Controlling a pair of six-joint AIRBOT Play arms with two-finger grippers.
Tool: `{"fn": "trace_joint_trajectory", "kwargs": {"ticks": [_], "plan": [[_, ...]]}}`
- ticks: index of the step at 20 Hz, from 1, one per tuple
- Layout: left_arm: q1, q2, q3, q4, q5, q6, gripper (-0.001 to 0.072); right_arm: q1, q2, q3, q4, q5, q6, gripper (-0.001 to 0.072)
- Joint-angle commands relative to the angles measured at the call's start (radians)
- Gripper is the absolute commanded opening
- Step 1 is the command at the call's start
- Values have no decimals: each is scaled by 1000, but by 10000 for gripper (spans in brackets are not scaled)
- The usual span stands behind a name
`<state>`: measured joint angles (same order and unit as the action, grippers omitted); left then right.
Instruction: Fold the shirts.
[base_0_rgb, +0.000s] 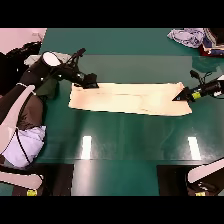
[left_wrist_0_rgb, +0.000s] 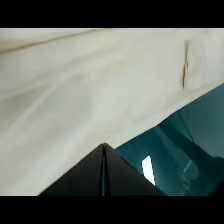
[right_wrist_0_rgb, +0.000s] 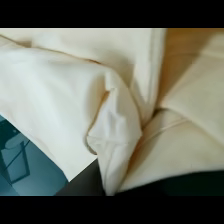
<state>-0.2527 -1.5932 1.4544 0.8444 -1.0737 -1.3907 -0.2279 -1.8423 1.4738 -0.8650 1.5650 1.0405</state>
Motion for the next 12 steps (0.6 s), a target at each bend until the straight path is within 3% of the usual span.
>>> {"fn": "trace_joint_trajectory", "kwargs": {"ticks": [1,6,12], "plan": [[-71,-68,74,9,97,-9,20,45,104,41,7,15,76,7],[-168,-300,296,8,75,-34,21,183,217,306,9,52,286,7],[-234,-447,409,-45,99,-54,21,380,206,565,9,77,375,8]]}}
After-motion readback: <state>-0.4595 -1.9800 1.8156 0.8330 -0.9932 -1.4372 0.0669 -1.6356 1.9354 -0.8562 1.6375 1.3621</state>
